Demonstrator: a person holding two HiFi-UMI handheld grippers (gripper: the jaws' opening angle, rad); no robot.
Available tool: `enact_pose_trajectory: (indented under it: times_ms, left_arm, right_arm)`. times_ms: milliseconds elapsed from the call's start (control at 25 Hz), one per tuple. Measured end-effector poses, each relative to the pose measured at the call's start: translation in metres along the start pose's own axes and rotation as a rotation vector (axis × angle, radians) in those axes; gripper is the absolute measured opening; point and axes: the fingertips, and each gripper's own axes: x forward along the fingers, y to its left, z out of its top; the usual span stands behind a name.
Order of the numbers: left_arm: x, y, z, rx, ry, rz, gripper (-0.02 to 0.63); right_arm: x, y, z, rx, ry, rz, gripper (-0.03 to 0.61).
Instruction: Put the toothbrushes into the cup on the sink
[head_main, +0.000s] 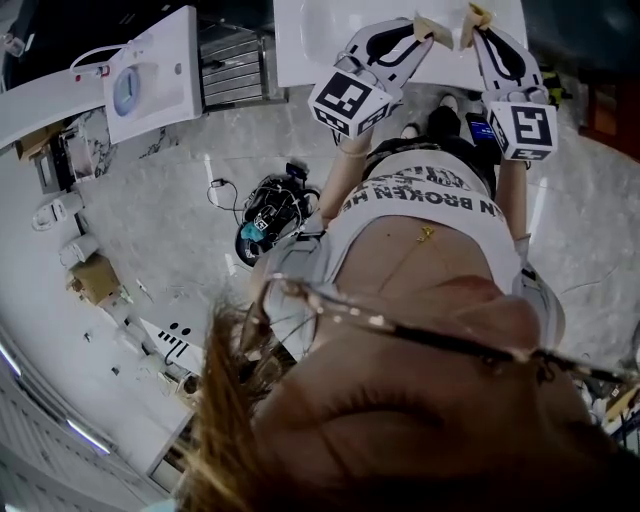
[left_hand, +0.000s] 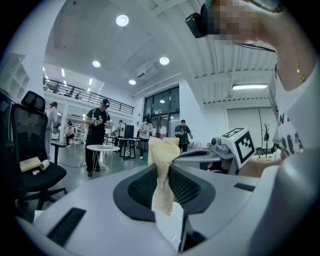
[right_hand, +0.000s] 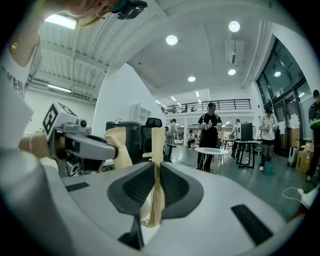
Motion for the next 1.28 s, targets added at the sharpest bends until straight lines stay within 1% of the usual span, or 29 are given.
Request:
enact_pose_trajectory:
  times_ms: [200, 440, 600, 880, 1120, 1280]
  left_arm:
    - [0.038, 0.006, 0.004, 0.002, 0.014, 0.022, 0.081]
    - [0.084, 0.000, 0.019, 0.015, 0.030, 0.043, 0.081]
    - [0.090, 0.002, 0.011, 0.011, 0.032, 0.064, 0.081]
    - [0.093, 0.014, 0.005, 0.010, 0.034, 0.067, 0.081]
    - [0.097, 0.020, -0.002, 0.023, 0.035, 0.012, 0.081]
    - [0.101, 0.059, 0.013, 0.017, 0.027, -0.032, 0.081]
  right_arm:
    - [0.007, -0.039, -0.003, 0.004, -0.003, 0.021, 0.044]
    - [0.006, -0.085, -0.004, 0.017, -0.005, 0.049, 0.044]
    - [0.011, -0.091, -0.016, 0.015, 0.001, 0.066, 0.044]
    - [0.015, -0.098, -0.025, 0.025, 0.008, 0.037, 0.044]
    - [0.013, -0.099, -0.033, 0.041, 0.000, -0.032, 0.044]
    - [0.049, -0.099, -0.015, 0.039, 0.014, -0.067, 0.045]
